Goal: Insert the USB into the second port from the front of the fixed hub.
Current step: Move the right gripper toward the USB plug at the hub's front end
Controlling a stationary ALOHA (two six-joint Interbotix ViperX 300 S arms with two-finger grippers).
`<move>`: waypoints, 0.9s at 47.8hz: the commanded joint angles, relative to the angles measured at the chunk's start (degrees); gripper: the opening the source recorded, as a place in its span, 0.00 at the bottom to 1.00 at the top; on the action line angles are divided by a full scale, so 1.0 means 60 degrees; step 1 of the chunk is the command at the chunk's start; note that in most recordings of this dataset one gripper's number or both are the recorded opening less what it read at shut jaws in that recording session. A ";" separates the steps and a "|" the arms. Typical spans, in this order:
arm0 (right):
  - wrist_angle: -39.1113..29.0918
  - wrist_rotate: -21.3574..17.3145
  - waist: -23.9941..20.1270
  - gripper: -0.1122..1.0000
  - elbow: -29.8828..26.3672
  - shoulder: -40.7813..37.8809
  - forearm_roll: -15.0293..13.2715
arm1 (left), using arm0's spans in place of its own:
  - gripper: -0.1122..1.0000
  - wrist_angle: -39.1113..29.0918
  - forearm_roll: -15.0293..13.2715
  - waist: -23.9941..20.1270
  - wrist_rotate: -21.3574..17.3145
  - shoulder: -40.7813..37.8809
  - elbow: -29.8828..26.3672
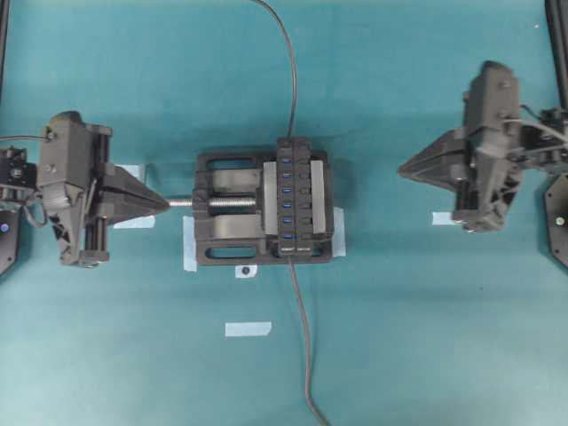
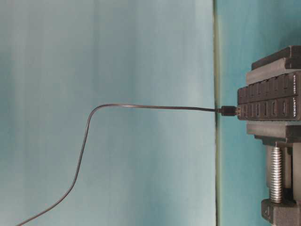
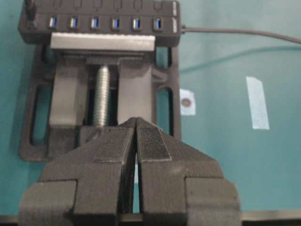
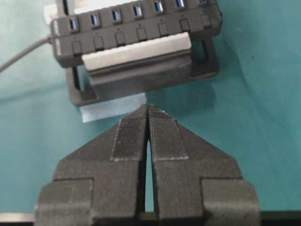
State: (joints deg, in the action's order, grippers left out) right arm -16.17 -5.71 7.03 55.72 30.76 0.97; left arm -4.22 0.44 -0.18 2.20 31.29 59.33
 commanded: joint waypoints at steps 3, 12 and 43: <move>0.0044 -0.0059 0.0117 0.09 -0.0483 -0.0337 -0.0059 | 0.10 0.0029 0.0015 -0.0015 -0.0015 -0.0220 -0.0337; -0.0088 -0.0044 0.0205 0.09 -0.0820 -0.0908 -0.0176 | 0.10 0.0029 0.0015 -0.0029 -0.0073 -0.0498 -0.0410; -0.0117 0.1040 0.0879 0.09 -0.2358 -0.3018 -0.0352 | 0.10 0.0029 0.0015 -0.0029 -0.0088 -0.0498 -0.0454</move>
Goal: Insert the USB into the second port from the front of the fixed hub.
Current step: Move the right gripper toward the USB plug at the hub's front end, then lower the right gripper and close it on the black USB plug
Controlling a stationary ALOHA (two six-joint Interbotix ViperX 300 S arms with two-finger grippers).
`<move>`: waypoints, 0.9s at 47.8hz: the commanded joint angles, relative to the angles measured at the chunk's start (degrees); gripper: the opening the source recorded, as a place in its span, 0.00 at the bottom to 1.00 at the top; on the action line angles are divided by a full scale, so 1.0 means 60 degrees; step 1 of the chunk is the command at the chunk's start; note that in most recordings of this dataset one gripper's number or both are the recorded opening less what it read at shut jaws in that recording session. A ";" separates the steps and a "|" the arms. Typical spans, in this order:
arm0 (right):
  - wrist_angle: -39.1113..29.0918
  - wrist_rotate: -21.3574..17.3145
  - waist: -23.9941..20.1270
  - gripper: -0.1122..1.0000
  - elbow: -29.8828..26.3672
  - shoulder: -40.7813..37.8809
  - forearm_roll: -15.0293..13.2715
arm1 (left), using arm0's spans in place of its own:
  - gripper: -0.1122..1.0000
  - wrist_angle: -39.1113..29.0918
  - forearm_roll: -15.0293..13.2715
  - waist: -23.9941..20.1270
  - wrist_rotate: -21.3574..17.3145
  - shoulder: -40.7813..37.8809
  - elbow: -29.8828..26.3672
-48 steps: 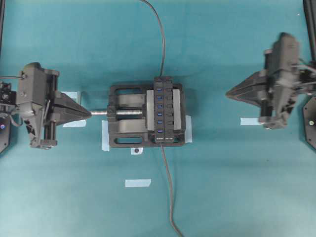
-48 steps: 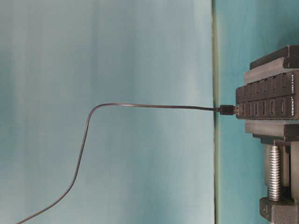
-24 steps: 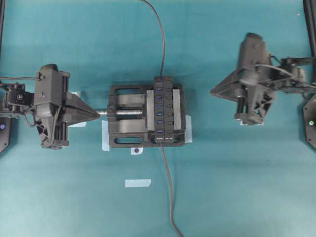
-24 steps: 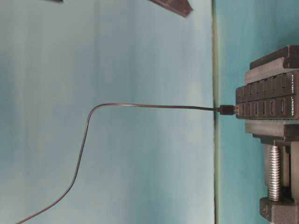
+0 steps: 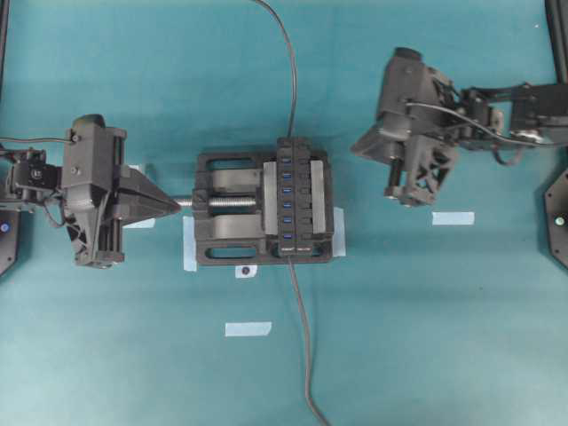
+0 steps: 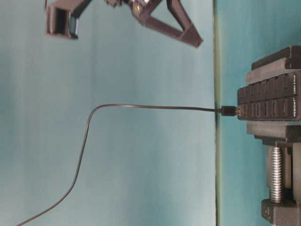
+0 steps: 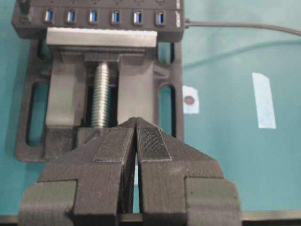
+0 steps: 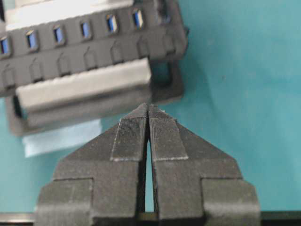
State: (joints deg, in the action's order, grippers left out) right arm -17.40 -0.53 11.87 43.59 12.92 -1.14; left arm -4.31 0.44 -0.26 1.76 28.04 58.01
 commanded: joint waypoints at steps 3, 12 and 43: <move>0.0117 0.0264 0.0117 0.09 -0.0454 -0.0234 0.0000 | 0.10 0.0044 0.0015 -0.0015 -0.0015 0.0044 -0.0234; 0.0381 0.0483 0.0190 0.09 -0.0879 -0.0791 0.0000 | 0.10 0.0044 0.0015 -0.0015 -0.0015 0.0044 -0.0220; 0.1084 0.0703 0.0293 0.09 -0.1582 -0.2036 0.0000 | 0.10 0.0044 0.0015 -0.0015 -0.0015 0.0015 -0.0220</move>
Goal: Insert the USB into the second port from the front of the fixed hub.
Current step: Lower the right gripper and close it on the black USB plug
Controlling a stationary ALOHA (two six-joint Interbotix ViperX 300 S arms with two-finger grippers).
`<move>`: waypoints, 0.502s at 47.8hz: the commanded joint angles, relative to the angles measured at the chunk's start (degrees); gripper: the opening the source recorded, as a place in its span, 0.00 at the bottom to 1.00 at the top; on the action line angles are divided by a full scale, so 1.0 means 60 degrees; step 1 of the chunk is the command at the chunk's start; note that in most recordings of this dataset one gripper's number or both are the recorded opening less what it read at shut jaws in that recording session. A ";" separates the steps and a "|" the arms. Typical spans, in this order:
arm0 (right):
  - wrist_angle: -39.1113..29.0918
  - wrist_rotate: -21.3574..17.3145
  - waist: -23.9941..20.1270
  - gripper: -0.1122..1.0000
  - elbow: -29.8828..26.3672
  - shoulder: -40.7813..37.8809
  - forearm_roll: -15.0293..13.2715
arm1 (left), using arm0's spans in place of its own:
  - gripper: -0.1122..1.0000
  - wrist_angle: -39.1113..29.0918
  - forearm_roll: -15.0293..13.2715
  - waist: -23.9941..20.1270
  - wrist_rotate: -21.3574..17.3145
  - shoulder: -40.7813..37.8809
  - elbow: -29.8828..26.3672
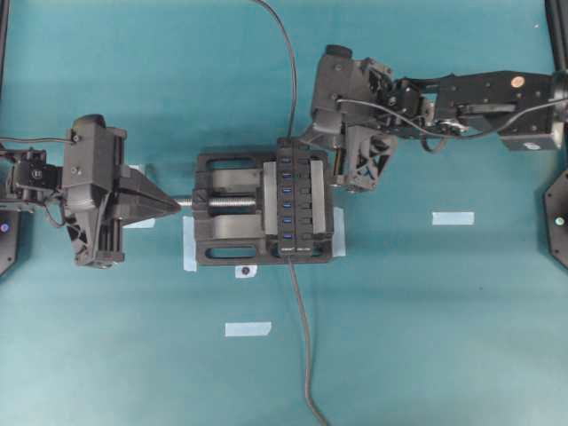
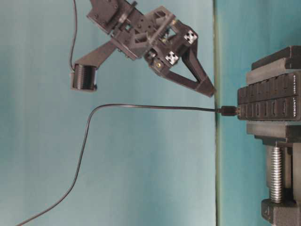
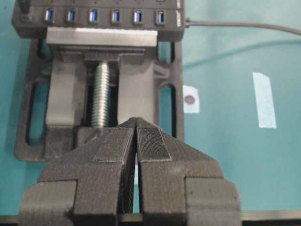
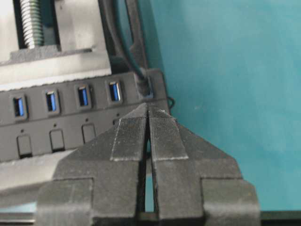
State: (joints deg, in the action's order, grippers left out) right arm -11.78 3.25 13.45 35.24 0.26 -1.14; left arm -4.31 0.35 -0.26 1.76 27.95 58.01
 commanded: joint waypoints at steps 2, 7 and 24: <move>0.0176 0.0073 0.0029 0.09 -0.0205 0.0059 0.0000 | 0.10 0.0044 0.0029 -0.0015 -0.0015 0.0029 -0.0220; 0.0205 0.0073 0.0029 0.09 -0.0205 0.0044 0.0000 | 0.10 0.0044 0.0029 -0.0015 -0.0015 0.0029 -0.0220; 0.0352 -0.0059 0.0044 0.09 -0.0220 -0.0044 0.0044 | 0.10 0.0044 0.0029 -0.0015 -0.0015 -0.0029 -0.0234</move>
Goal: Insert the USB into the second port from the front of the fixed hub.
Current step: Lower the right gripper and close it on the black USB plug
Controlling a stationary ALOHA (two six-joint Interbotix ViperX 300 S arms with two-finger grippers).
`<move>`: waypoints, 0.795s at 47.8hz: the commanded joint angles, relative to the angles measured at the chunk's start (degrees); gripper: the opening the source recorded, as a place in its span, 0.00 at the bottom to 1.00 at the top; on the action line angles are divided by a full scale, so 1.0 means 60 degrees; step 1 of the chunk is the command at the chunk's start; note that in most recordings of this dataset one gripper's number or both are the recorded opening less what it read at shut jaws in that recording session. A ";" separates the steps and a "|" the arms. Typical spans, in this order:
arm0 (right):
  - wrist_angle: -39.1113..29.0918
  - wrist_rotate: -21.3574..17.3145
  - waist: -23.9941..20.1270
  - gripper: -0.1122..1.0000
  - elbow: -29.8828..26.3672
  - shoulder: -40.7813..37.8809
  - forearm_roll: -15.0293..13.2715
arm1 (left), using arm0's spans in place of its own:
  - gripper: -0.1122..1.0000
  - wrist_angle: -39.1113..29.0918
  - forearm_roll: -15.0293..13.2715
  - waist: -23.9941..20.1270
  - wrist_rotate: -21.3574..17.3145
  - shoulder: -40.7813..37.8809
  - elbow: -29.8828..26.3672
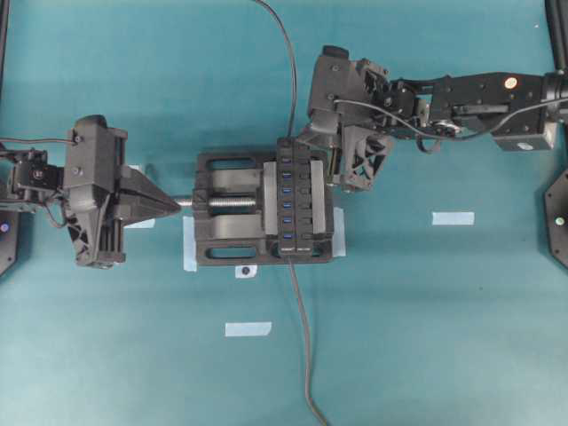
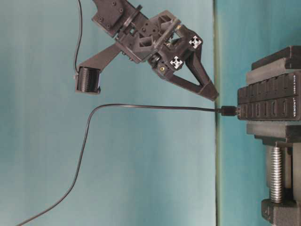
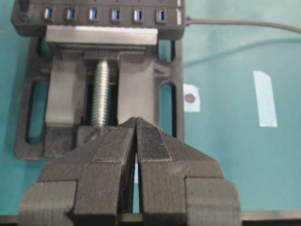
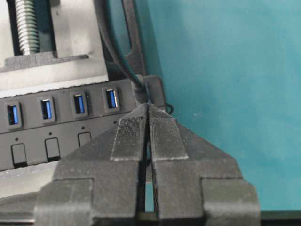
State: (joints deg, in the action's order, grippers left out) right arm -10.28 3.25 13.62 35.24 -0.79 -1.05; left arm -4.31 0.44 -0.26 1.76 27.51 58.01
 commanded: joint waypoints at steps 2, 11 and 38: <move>0.0103 -0.0073 0.0029 0.10 -0.0220 0.0117 0.0029 | 0.10 0.0044 0.0015 0.0000 -0.0015 0.0029 -0.0234; 0.0103 -0.0073 0.0029 0.14 -0.0234 0.0117 0.0044 | 0.10 0.0044 0.0015 -0.0015 -0.0015 0.0029 -0.0234; 0.0088 -0.0264 0.0015 0.89 -0.0454 -0.0029 0.0103 | 0.10 0.0044 0.0015 -0.0015 -0.0015 -0.0015 -0.0234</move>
State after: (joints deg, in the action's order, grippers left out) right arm -10.11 2.37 13.71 33.84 -1.49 -0.53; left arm -4.31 0.35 -0.26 1.76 27.25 58.01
